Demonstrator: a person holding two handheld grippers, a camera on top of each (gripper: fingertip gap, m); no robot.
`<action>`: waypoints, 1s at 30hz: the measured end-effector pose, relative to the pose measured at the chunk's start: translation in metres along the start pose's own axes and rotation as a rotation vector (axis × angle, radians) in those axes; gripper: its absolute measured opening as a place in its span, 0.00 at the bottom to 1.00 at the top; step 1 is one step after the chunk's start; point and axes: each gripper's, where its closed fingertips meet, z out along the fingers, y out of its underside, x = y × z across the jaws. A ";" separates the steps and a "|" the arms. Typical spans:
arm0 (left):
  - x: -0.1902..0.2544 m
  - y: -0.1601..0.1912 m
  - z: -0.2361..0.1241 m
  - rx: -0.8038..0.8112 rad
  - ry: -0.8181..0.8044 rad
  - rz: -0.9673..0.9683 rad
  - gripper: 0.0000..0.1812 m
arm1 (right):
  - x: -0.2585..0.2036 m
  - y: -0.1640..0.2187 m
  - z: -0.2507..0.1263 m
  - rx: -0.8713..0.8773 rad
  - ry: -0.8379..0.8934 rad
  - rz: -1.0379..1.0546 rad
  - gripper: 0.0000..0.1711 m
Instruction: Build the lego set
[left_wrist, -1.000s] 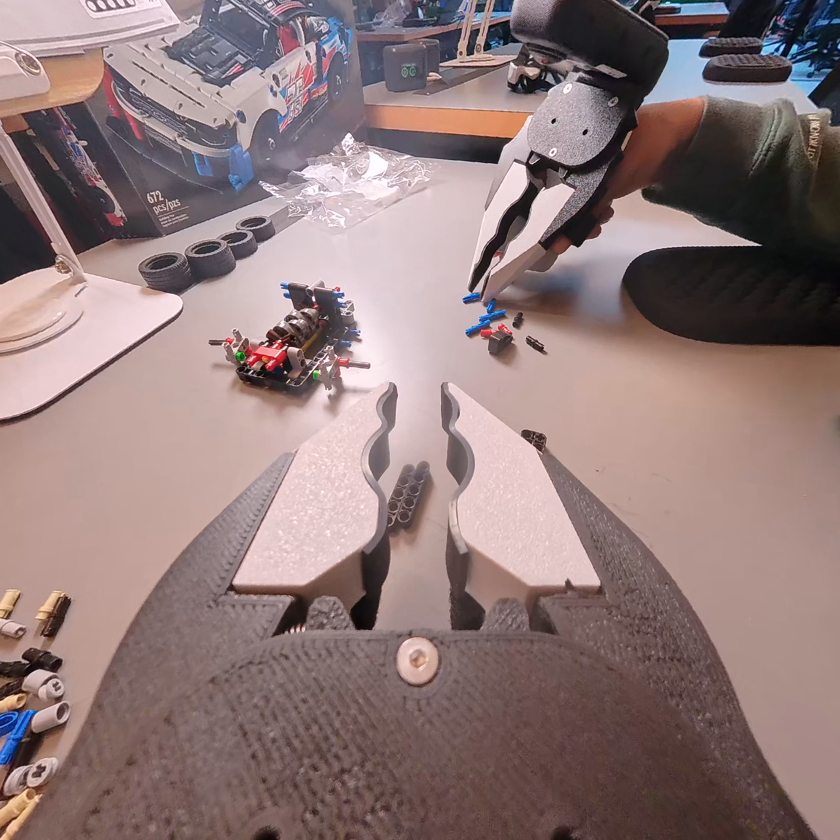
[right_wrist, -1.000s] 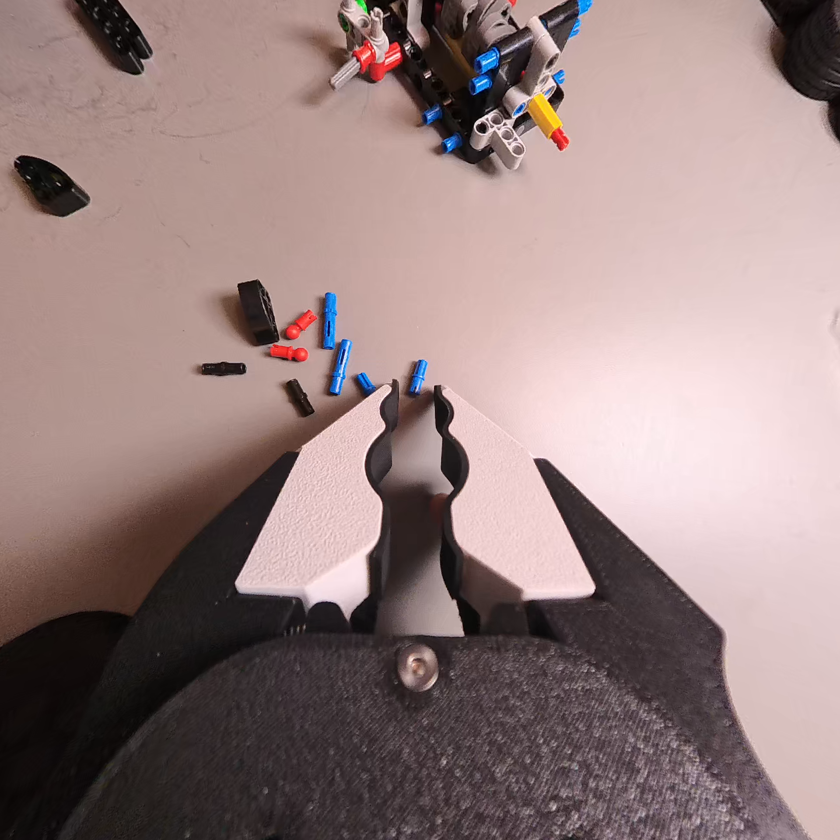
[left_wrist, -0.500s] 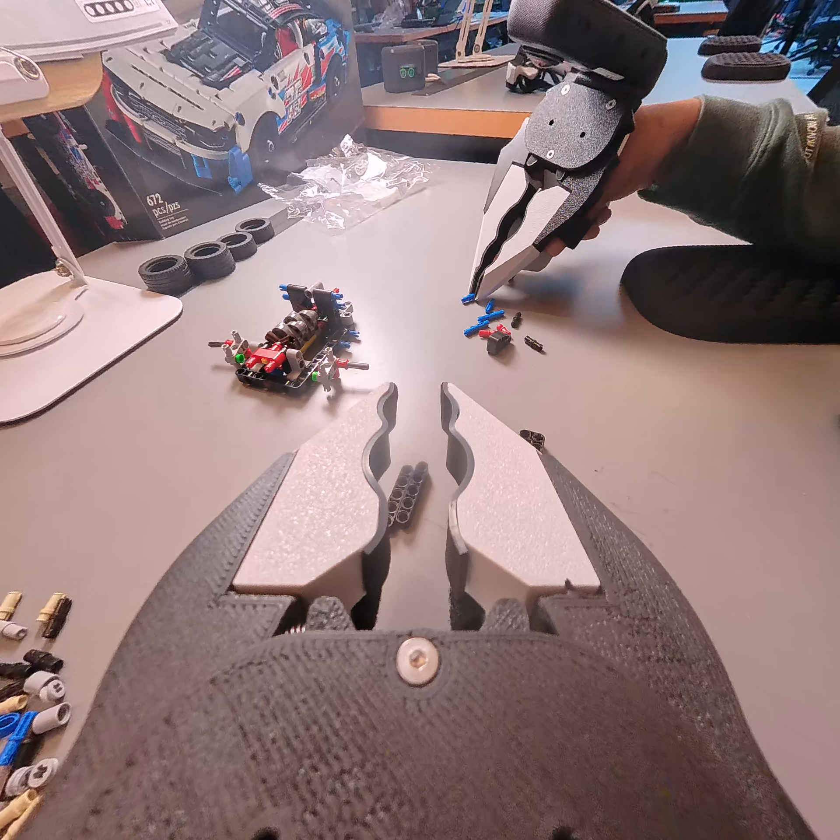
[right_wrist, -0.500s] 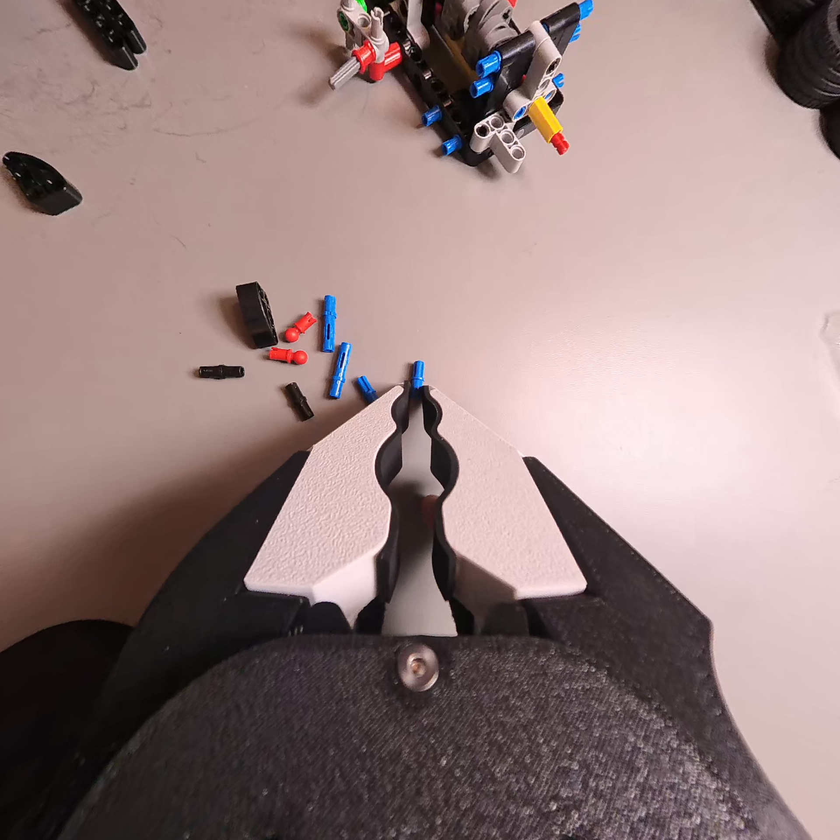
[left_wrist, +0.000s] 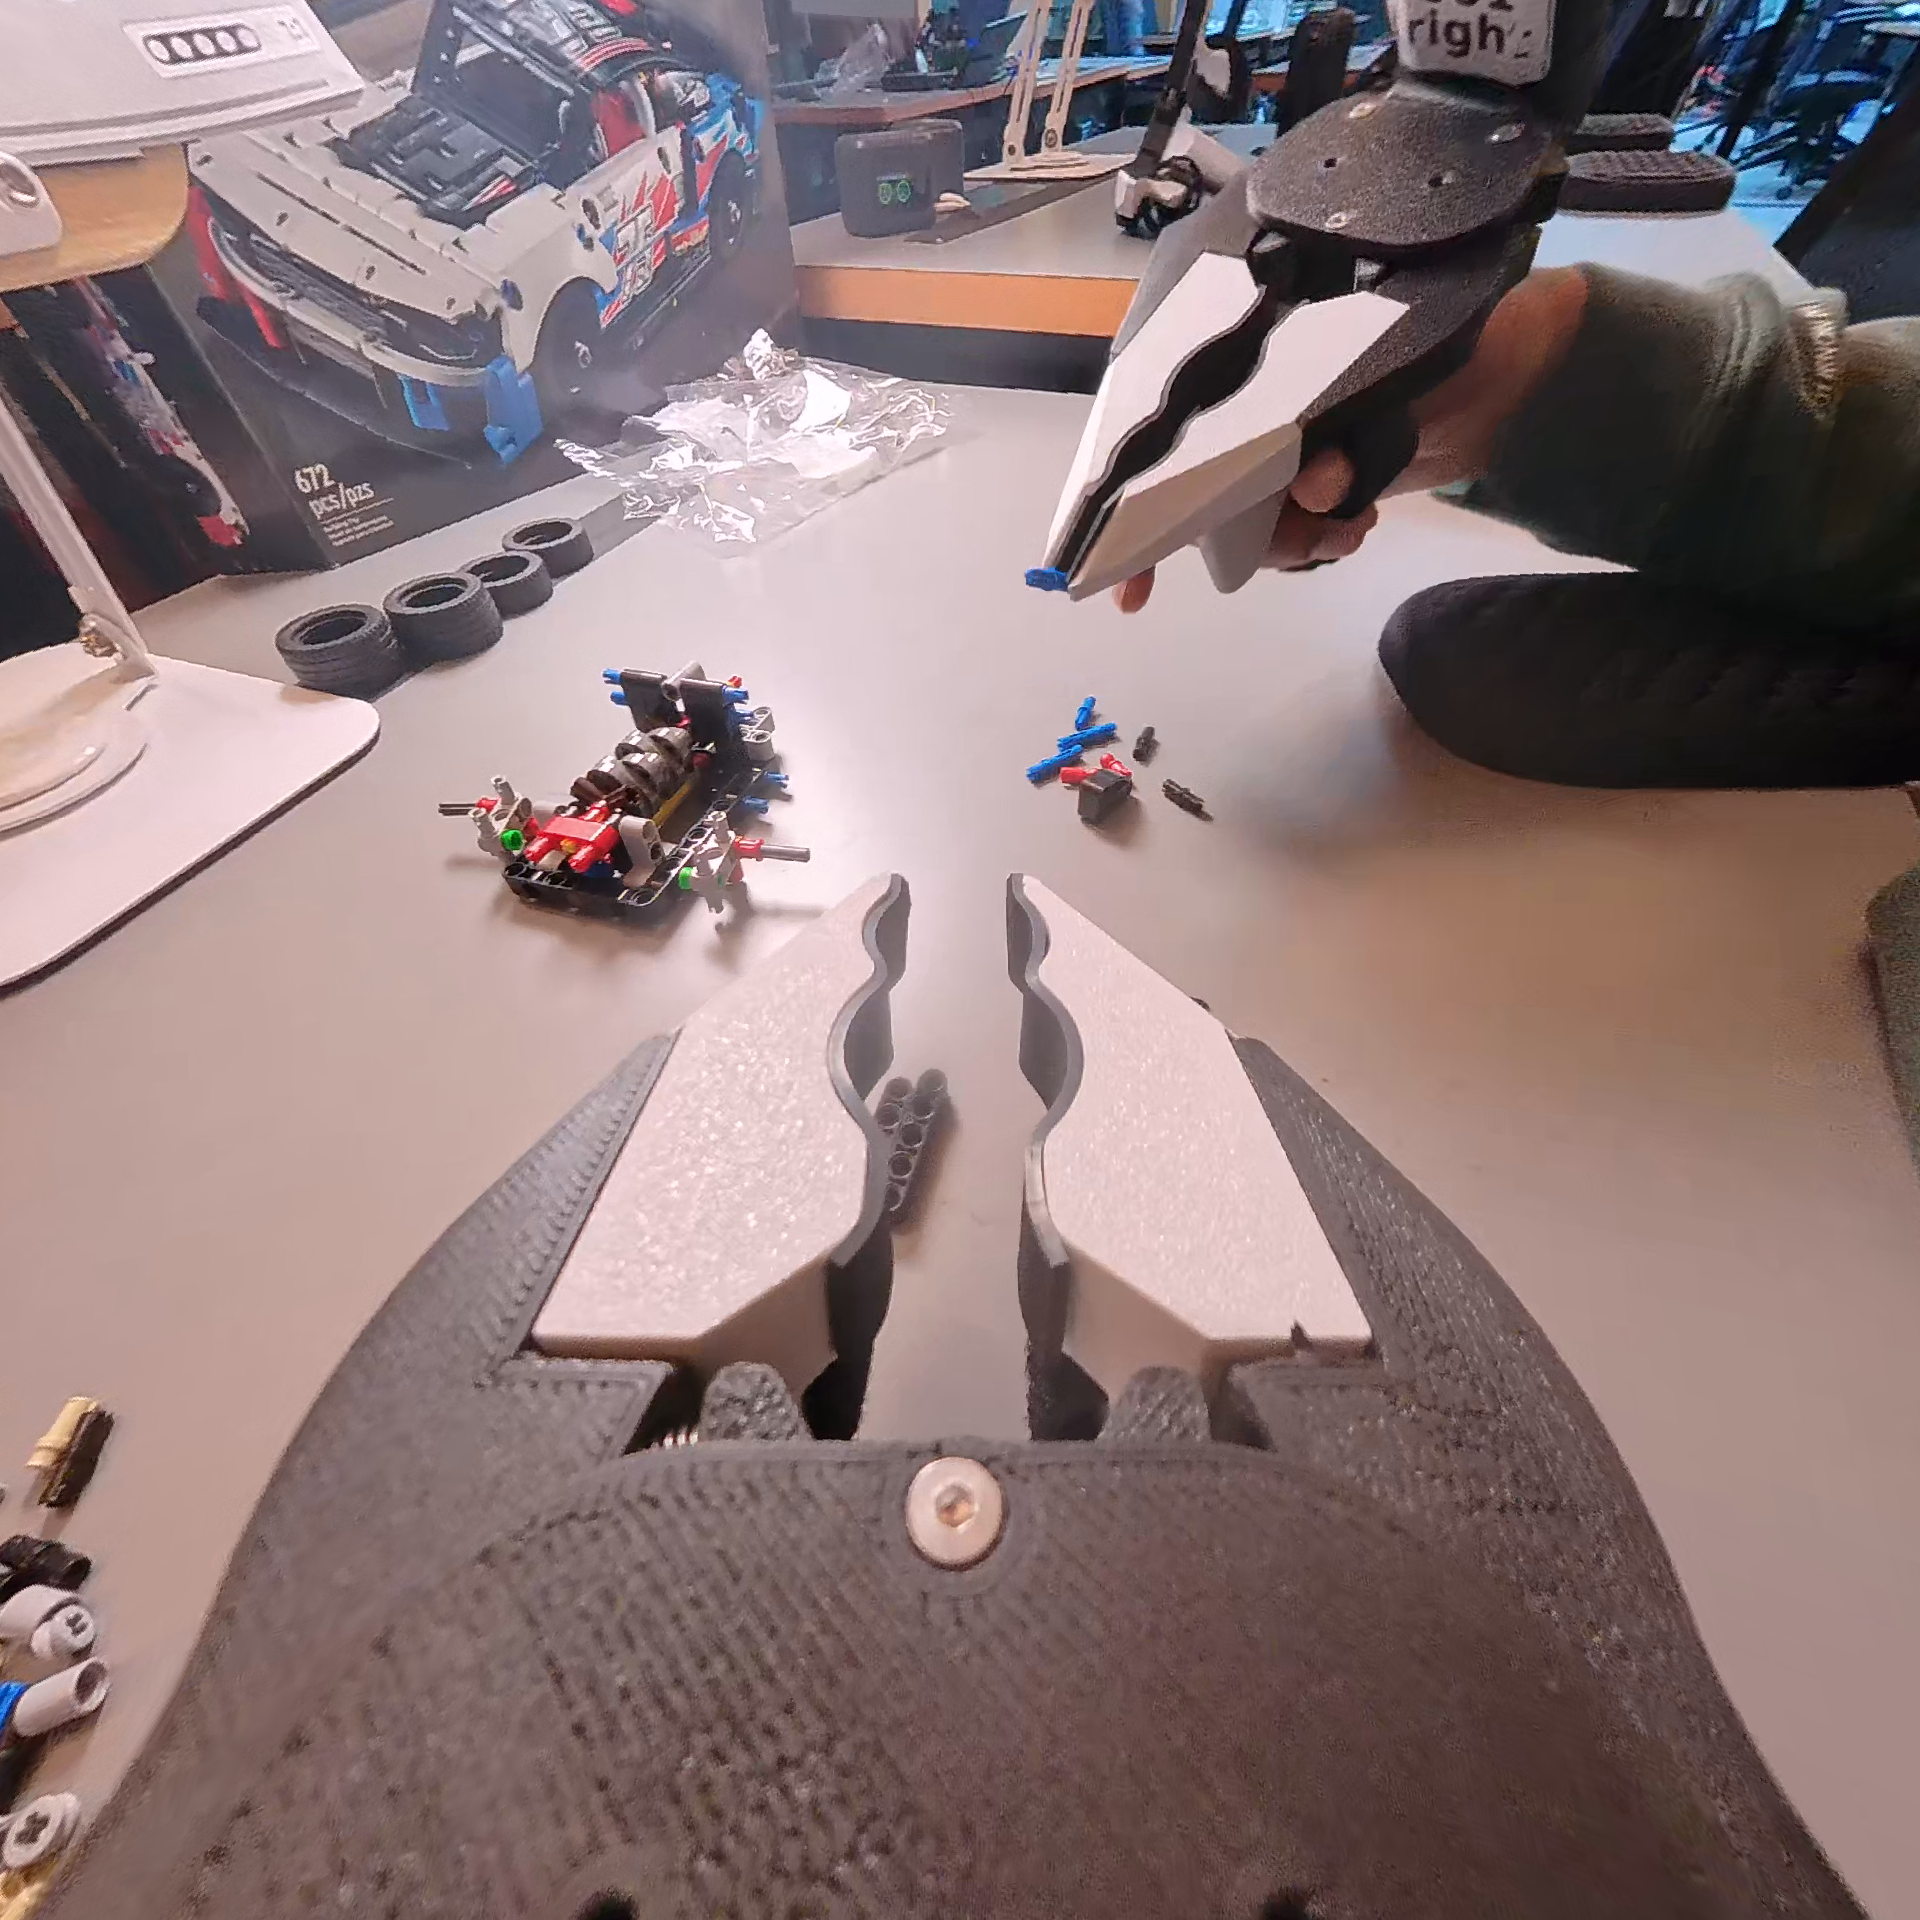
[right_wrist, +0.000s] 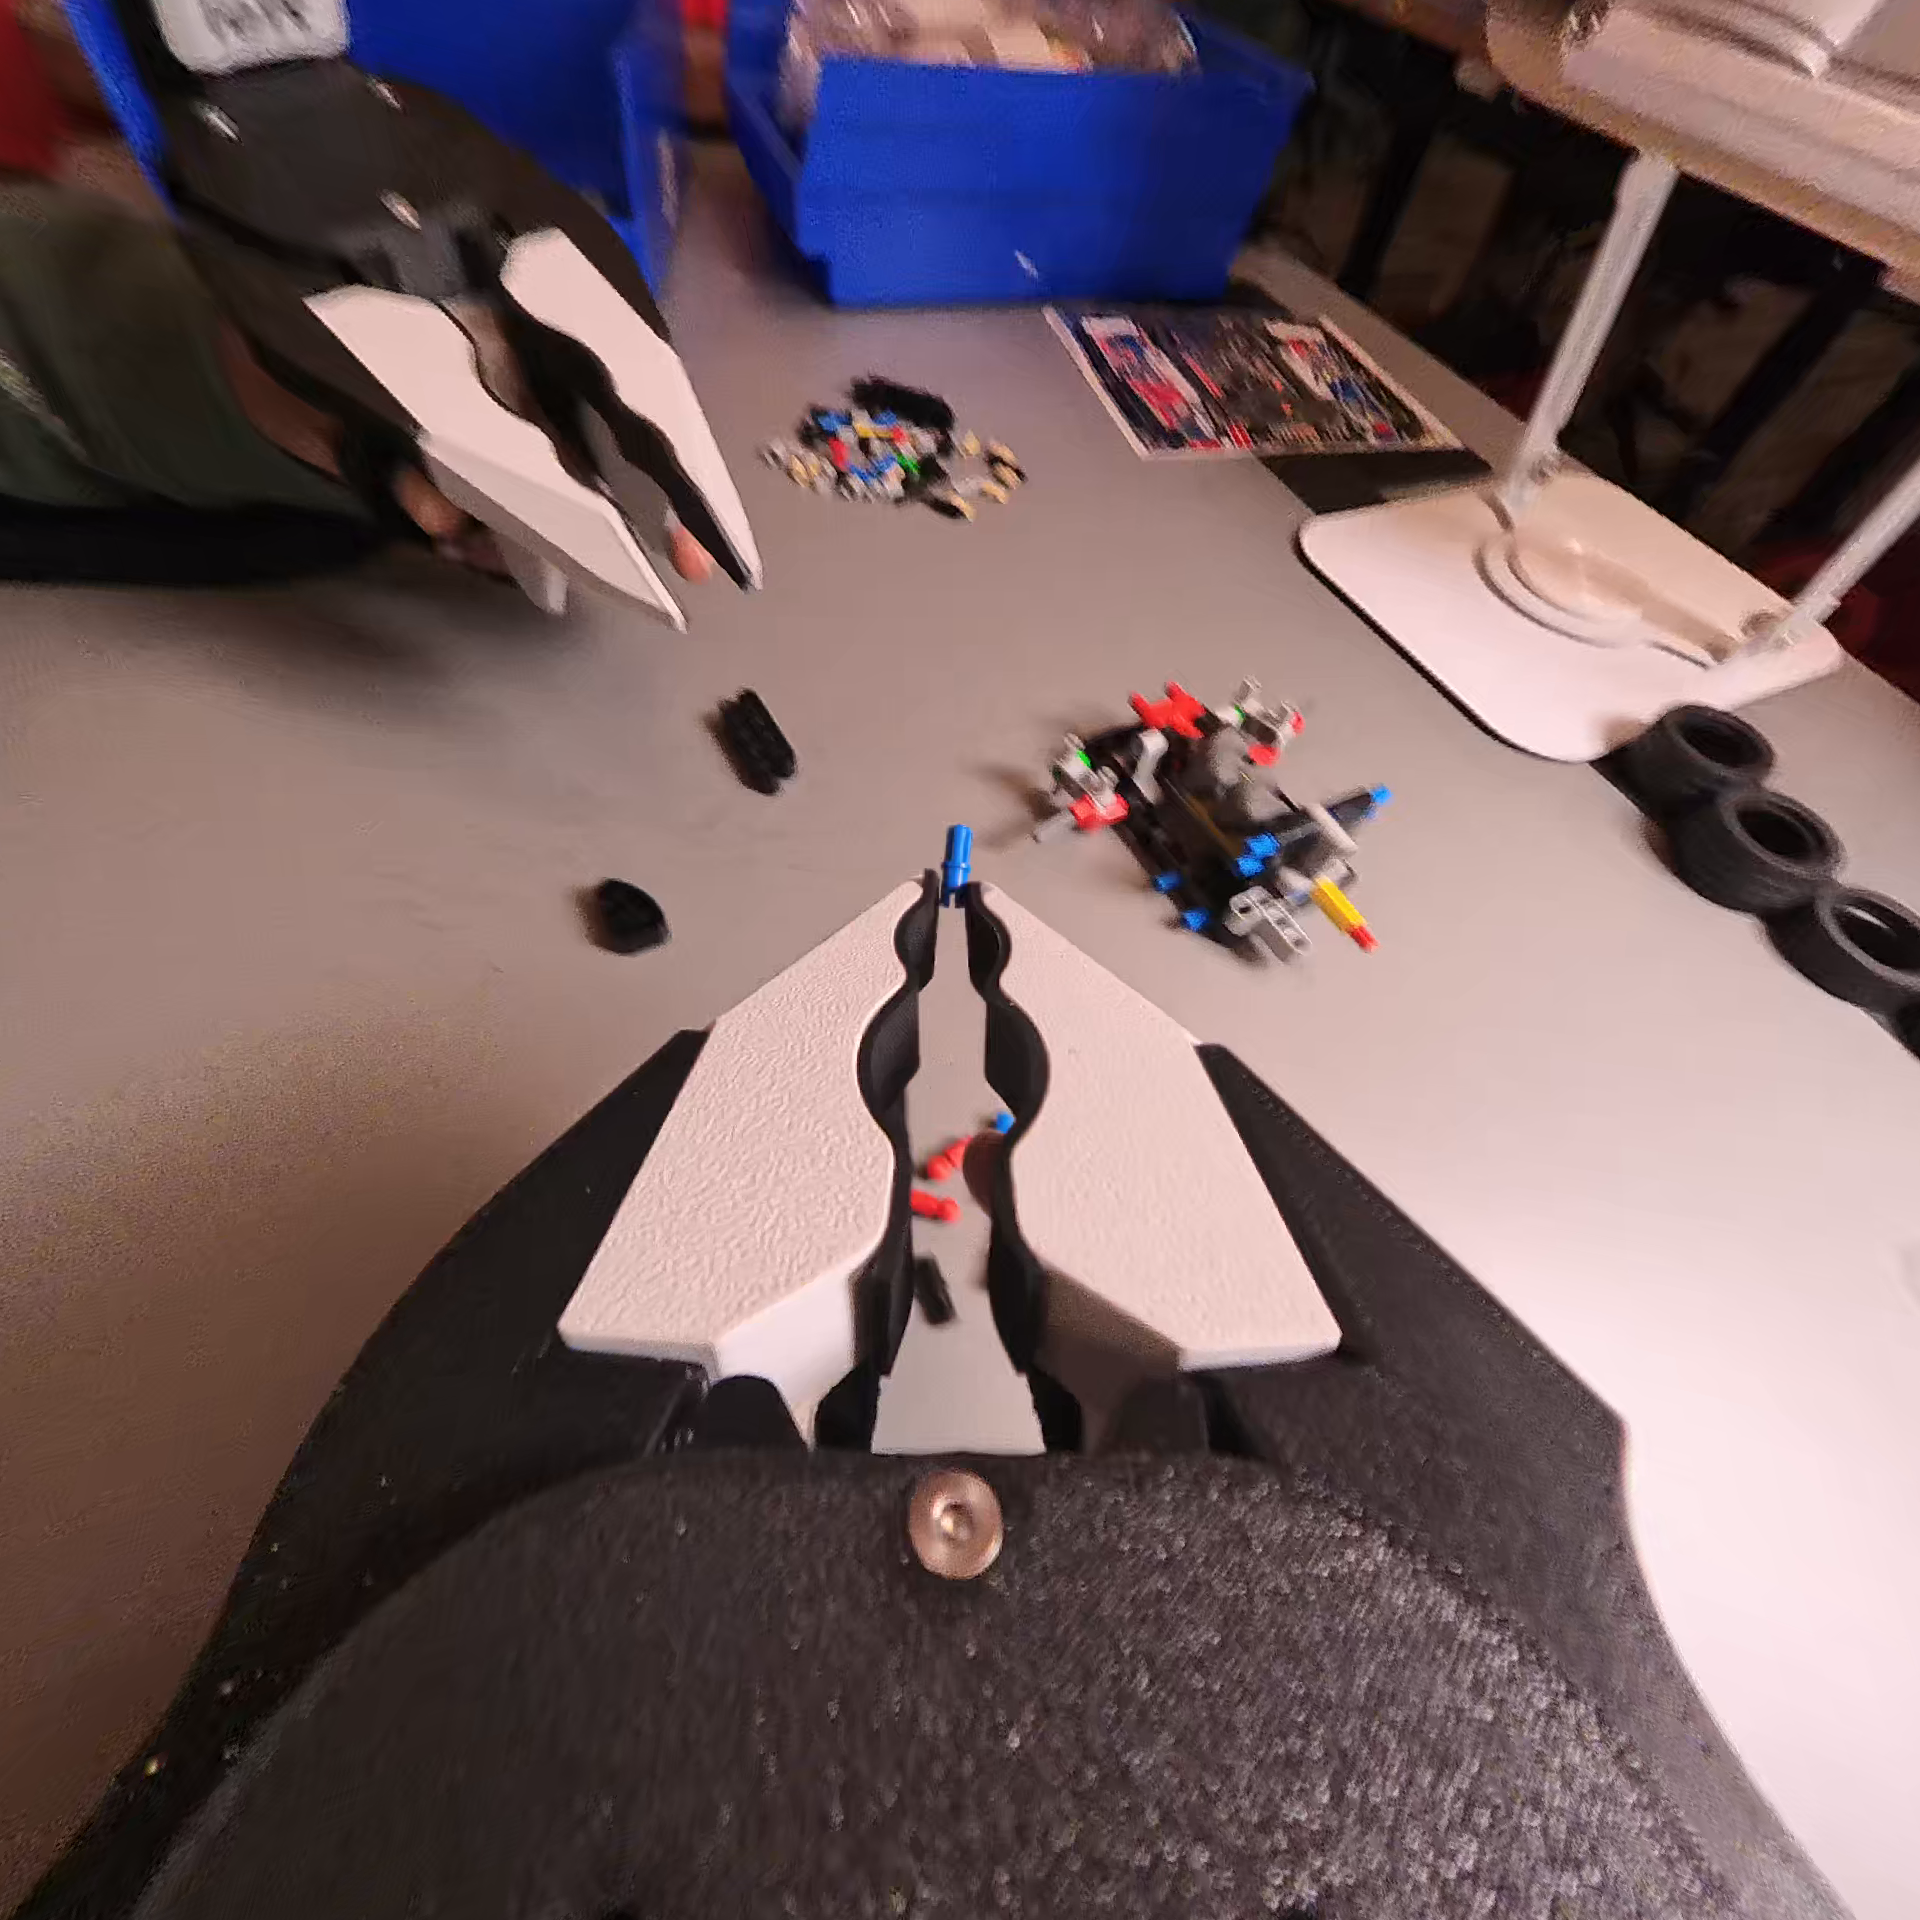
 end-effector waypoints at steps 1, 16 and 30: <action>0.002 0.000 0.000 0.002 0.010 0.007 0.09 | -0.008 -0.006 0.003 0.041 -0.031 0.010 0.01; 0.038 -0.005 0.004 0.016 0.256 -0.255 0.10 | -0.076 -0.015 0.037 0.117 -0.189 -0.108 0.01; 0.053 0.002 0.006 -0.034 0.375 -0.369 0.03 | -0.092 -0.009 0.042 0.095 -0.196 -0.220 0.01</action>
